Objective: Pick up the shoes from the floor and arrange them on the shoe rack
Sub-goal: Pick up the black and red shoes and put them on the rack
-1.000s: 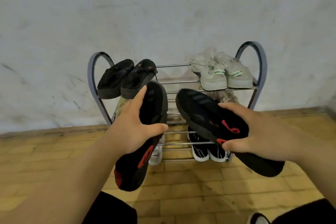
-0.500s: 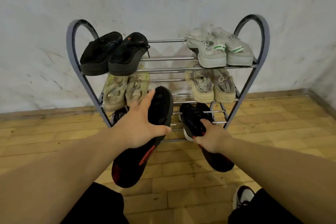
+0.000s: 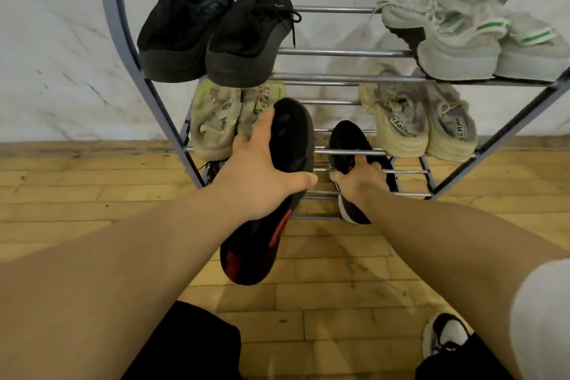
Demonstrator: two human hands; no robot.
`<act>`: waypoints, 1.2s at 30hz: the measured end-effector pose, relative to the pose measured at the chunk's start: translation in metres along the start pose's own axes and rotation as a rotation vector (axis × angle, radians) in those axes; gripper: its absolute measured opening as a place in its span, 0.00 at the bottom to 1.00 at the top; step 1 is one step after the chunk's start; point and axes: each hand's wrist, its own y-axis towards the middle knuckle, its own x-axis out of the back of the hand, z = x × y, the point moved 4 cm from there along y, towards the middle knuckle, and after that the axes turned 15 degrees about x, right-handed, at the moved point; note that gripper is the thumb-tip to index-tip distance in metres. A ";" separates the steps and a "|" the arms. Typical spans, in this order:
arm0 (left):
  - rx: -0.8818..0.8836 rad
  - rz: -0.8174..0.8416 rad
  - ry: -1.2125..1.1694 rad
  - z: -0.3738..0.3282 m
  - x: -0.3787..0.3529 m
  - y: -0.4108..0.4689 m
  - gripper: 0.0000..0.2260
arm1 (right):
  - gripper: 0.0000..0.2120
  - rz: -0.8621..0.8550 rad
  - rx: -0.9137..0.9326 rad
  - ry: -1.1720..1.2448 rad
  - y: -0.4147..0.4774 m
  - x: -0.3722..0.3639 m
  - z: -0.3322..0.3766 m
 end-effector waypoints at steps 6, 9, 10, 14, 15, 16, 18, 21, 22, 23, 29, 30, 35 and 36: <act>0.003 0.000 -0.010 -0.006 -0.009 0.011 0.55 | 0.41 -0.018 0.008 -0.052 0.015 -0.005 0.001; -0.006 0.005 -0.030 -0.011 -0.011 0.011 0.55 | 0.44 0.058 0.066 -0.105 0.005 0.001 0.000; -0.007 0.011 -0.037 -0.012 -0.012 0.010 0.55 | 0.45 0.086 0.102 -0.166 -0.003 0.005 0.001; -0.024 0.010 -0.047 -0.022 -0.013 0.000 0.55 | 0.45 0.198 0.362 -0.479 -0.076 0.030 0.009; -0.025 0.004 -0.047 -0.024 -0.013 -0.002 0.55 | 0.45 0.255 0.446 -0.533 -0.100 0.038 0.011; -0.025 -0.003 -0.051 -0.027 -0.014 -0.005 0.55 | 0.45 0.317 0.525 -0.546 -0.123 0.048 0.014; -0.023 -0.016 -0.076 -0.032 -0.016 -0.011 0.56 | 0.46 0.415 0.613 -0.401 -0.164 0.077 0.021; -0.021 -0.027 -0.206 -0.038 -0.018 -0.019 0.56 | 0.50 0.390 0.692 -0.006 -0.201 0.121 0.033; -0.009 -0.020 -0.269 -0.040 -0.020 -0.022 0.57 | 0.50 0.361 0.710 0.087 -0.210 0.132 0.035; 0.011 -0.009 -0.340 -0.044 -0.021 -0.027 0.57 | 0.50 0.343 0.720 0.159 -0.216 0.138 0.035; 0.106 0.012 -0.696 -0.059 -0.033 -0.055 0.56 | 0.49 0.295 0.767 0.447 -0.238 0.138 0.041; 0.116 0.017 -0.728 -0.061 -0.033 -0.060 0.55 | 0.49 0.265 0.773 0.467 -0.240 0.140 0.043; 0.038 0.101 -0.835 -0.062 -0.025 -0.075 0.53 | 0.47 0.146 0.741 0.572 -0.238 0.160 0.035; -0.002 0.134 -0.830 -0.062 -0.022 -0.078 0.52 | 0.45 0.124 0.731 0.611 -0.237 0.168 0.034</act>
